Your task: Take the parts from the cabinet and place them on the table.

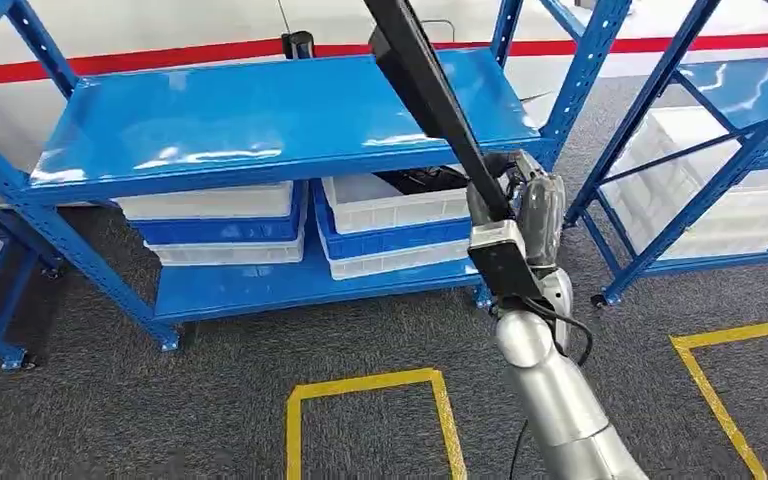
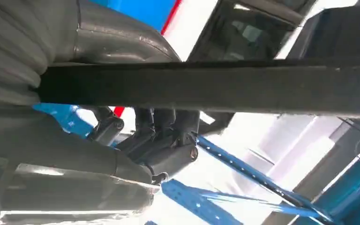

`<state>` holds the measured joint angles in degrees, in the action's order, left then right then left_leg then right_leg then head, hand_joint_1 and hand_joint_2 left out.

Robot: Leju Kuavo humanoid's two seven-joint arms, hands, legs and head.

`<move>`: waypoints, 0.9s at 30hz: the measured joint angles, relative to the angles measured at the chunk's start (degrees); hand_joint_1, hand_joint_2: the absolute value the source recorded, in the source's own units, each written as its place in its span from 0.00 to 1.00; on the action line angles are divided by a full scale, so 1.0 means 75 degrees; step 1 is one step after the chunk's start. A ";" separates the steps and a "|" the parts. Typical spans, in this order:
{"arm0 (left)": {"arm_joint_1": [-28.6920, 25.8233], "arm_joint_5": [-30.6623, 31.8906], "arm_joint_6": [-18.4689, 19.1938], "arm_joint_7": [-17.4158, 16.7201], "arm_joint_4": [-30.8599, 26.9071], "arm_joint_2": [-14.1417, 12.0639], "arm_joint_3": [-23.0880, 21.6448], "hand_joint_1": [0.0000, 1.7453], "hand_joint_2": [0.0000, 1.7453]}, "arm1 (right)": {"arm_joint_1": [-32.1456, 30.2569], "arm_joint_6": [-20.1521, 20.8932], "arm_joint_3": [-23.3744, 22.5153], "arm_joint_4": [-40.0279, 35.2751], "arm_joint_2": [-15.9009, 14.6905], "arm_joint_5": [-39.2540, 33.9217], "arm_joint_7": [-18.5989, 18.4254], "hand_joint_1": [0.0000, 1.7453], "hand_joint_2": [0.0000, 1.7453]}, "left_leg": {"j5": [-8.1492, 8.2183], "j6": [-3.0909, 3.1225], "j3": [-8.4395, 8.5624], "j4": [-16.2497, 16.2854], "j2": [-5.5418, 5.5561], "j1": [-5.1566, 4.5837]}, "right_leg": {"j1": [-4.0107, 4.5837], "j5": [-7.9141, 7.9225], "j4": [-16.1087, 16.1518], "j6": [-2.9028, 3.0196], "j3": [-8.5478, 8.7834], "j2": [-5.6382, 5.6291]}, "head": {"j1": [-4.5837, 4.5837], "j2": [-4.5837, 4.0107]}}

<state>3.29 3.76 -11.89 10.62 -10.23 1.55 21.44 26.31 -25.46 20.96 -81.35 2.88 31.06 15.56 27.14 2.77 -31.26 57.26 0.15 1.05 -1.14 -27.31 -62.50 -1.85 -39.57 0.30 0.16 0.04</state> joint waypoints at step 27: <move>0.0187 0.0198 -0.0038 0.0300 -0.0009 0.0379 -0.0338 0.00 1.00 | -0.1076 0.0600 -0.0853 -0.1276 -0.0519 0.0443 -0.0492 1.00 1.00 | 0.0143 -0.0359 -0.0004 0.0164 0.0051 -0.0061 | 0.0042 0.0459 0.0630 -0.0074 0.0627 0.0041 | -0.0038 0.0003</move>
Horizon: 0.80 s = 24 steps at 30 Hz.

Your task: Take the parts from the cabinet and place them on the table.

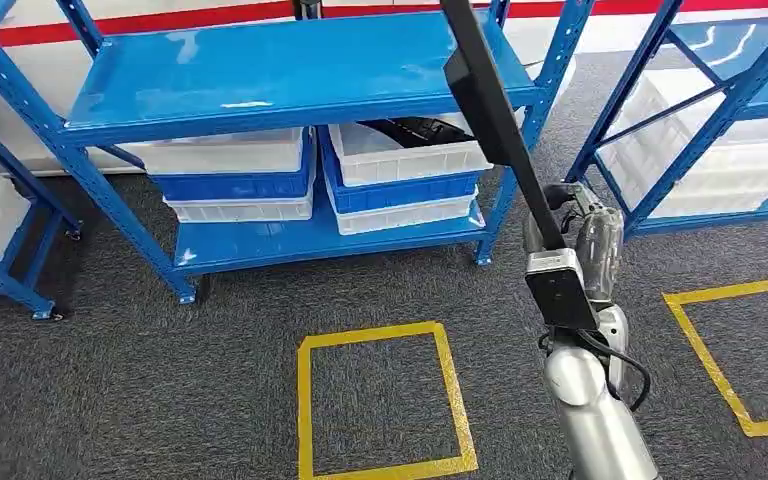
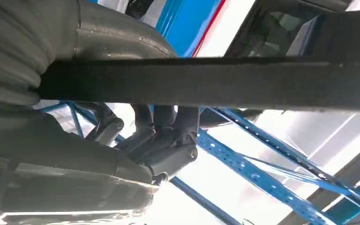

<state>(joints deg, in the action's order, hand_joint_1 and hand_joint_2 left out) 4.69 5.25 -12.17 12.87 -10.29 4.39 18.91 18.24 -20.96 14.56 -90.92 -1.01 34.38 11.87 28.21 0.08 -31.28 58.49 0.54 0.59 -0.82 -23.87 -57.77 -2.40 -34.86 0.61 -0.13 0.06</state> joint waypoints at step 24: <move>-0.0021 -0.0120 -0.0108 0.0114 -0.0029 0.0125 0.0064 0.00 1.00 | -0.0011 0.0496 -0.0420 0.0221 0.0256 -0.0819 0.0338 1.00 1.00 | 0.0299 -0.0161 -0.1216 0.2338 -0.0053 0.0115 | -0.0073 -0.0051 0.0168 0.0305 0.0119 -0.0026 | -0.0024 0.0000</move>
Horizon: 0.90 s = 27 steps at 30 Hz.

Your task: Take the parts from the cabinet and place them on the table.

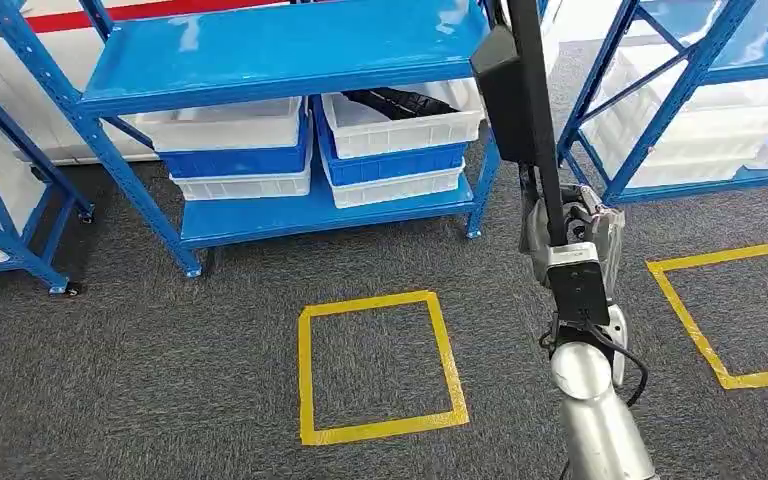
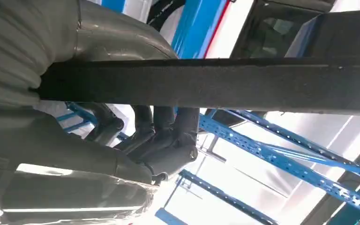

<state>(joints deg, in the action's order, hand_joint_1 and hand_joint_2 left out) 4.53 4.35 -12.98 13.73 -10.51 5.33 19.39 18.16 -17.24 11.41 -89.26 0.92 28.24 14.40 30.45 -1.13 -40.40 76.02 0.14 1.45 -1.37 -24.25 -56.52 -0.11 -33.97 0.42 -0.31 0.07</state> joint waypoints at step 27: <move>-0.0139 -0.0093 -0.0125 -0.0117 -0.0023 0.0032 0.0256 0.00 1.00 | 0.0542 0.0457 -0.0140 0.0498 0.0085 -0.0198 0.0221 1.00 1.00 | 0.0202 0.0034 -0.0318 -0.0940 -0.0022 -0.0040 | 0.0039 -0.0348 0.0038 0.0142 0.0507 -0.0003 | 0.0026 -0.0003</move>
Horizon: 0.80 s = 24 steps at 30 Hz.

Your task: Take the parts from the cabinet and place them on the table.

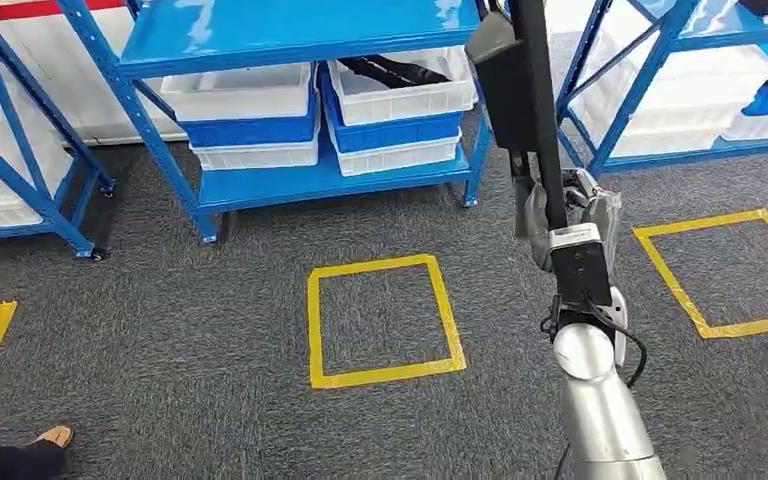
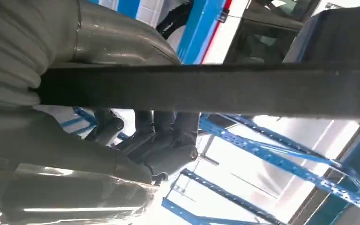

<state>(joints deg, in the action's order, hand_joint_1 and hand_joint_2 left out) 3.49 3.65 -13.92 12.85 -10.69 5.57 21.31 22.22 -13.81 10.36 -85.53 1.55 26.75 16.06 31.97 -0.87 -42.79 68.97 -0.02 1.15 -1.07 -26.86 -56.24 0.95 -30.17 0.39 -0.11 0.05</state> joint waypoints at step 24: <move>0.0046 0.0047 -0.0143 0.0172 -0.0017 0.0032 0.0076 0.00 1.00 | 0.0216 -0.0029 -0.0006 0.0321 0.0026 -0.0023 0.0035 1.00 1.00 | -0.1447 0.0251 0.0656 -0.1517 -0.0076 -0.0131 | 0.0043 -0.0550 0.0015 -0.0406 0.0356 -0.0042 | 0.0026 0.0000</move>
<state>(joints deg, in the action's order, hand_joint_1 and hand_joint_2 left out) 3.84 4.00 -14.99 14.14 -10.82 5.81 21.88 23.84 -14.03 10.32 -83.12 1.75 26.58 16.33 21.12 1.01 -37.87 57.59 -0.59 0.17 -0.76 -30.99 -56.13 -2.09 -27.50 0.08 0.09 0.04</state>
